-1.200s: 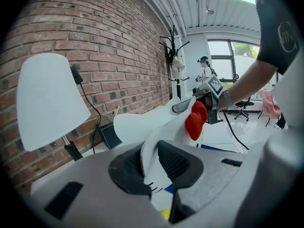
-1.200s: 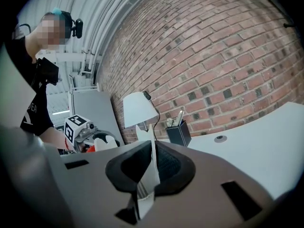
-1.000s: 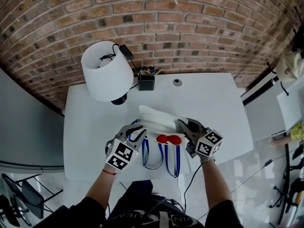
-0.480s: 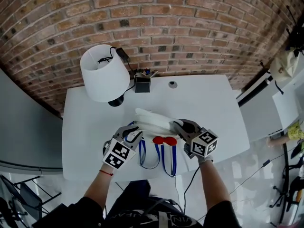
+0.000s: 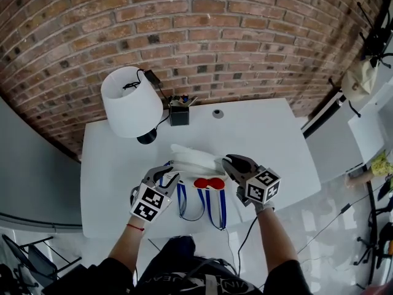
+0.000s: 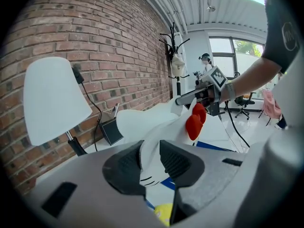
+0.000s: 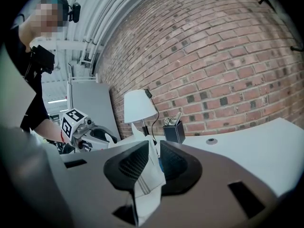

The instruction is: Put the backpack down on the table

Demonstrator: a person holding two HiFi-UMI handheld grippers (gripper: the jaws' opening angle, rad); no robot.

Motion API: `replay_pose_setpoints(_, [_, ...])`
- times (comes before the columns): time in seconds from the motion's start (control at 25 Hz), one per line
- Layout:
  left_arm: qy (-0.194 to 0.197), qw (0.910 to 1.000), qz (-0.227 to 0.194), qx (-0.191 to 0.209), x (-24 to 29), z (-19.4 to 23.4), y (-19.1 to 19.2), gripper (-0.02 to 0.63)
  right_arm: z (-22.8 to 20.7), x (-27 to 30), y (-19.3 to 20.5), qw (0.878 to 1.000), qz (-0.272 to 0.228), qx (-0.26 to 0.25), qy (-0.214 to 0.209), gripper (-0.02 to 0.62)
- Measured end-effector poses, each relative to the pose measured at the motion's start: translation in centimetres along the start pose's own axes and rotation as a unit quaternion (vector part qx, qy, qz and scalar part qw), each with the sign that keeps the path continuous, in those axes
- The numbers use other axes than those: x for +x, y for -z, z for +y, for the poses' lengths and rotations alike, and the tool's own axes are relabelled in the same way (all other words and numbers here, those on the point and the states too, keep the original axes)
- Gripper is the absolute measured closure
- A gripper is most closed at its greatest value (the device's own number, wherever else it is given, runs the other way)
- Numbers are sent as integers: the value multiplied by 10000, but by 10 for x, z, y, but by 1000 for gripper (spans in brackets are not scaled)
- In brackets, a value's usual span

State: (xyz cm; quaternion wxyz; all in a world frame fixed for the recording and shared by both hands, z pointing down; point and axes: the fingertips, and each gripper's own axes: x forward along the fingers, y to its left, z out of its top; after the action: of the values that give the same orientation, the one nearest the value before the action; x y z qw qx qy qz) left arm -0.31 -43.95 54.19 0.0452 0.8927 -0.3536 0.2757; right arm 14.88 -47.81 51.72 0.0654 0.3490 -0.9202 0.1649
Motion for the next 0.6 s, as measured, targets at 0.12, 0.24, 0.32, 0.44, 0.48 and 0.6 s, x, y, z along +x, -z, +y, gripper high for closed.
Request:
replay_pose_setpoints(0.12, [-130, 9999, -68, 57, -6, 3, -3, 523, 1, -6, -3, 10000, -46, -50, 40, 541])
replay_pose_setpoints(0.24, [-189, 9997, -98, 119, -10, 2, -5, 523, 3, -11, -6, 9999, -78, -102, 43, 541])
replay_pose_setpoints(0.32, [-221, 9996, -89, 168, -12, 1, -6, 523, 4, -13, -8, 9999, -98, -131, 53, 541])
replay_pose_setpoints(0.44, [-248, 9993, -129, 250, -14, -2, -4, 523, 9, -16, -10, 9998, -143, -160, 52, 539])
replay_pose_setpoints(0.48, [-262, 9992, -142, 273, -15, -3, -3, 523, 10, -17, -10, 9997, -164, -166, 59, 537])
replay_pose_setpoints(0.6, [-346, 9989, -147, 288, -19, -3, -1, 523, 13, -21, -9, 9995, -227, -169, 105, 534])
